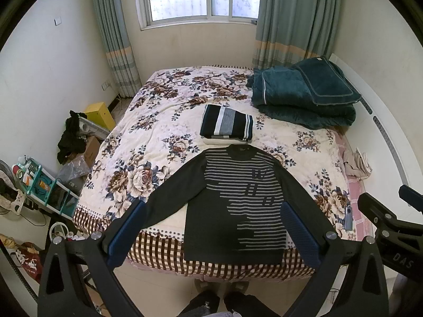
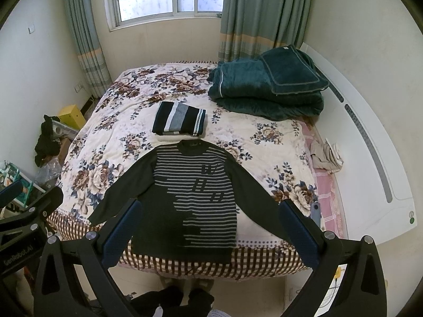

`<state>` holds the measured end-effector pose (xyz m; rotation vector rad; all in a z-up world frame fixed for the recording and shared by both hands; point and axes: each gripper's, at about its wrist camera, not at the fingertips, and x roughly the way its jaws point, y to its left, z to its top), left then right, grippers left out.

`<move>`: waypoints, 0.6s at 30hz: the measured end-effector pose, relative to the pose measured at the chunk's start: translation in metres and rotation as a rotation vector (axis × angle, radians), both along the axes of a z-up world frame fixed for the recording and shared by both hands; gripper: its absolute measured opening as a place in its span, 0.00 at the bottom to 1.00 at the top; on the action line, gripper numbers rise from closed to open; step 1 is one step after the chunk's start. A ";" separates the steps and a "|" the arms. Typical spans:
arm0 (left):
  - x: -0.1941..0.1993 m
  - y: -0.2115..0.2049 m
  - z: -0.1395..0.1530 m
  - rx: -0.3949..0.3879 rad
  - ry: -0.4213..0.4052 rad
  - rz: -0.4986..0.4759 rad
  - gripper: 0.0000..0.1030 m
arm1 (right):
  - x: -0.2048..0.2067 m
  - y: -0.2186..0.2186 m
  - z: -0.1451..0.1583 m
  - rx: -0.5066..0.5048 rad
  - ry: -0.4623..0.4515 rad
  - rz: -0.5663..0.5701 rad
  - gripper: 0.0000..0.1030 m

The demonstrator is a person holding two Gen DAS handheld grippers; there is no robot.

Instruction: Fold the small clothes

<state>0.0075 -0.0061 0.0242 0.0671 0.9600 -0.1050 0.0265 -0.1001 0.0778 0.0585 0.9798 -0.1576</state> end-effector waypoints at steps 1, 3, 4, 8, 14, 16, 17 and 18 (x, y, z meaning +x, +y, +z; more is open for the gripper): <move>0.000 0.000 0.000 0.000 -0.001 0.000 1.00 | 0.002 -0.001 0.002 0.000 -0.001 0.002 1.00; 0.000 -0.001 0.001 -0.001 -0.003 0.002 1.00 | 0.005 -0.001 0.006 -0.001 -0.002 0.003 1.00; 0.001 -0.002 0.001 -0.002 -0.003 0.001 1.00 | 0.004 -0.001 0.005 0.001 -0.001 0.002 1.00; 0.002 -0.003 0.001 -0.001 -0.005 0.003 1.00 | 0.005 0.000 0.007 0.000 -0.003 0.003 1.00; 0.002 -0.004 0.000 -0.002 -0.006 0.003 1.00 | 0.010 0.002 0.009 0.001 -0.005 0.005 1.00; 0.001 -0.003 0.000 -0.002 -0.007 0.002 1.00 | 0.009 0.002 0.009 0.002 -0.006 0.004 1.00; 0.001 -0.003 -0.001 -0.003 -0.006 0.001 1.00 | 0.006 0.002 0.006 0.002 -0.006 0.004 1.00; 0.002 -0.004 -0.002 -0.007 -0.003 -0.001 1.00 | 0.006 0.002 0.006 0.000 -0.005 0.003 1.00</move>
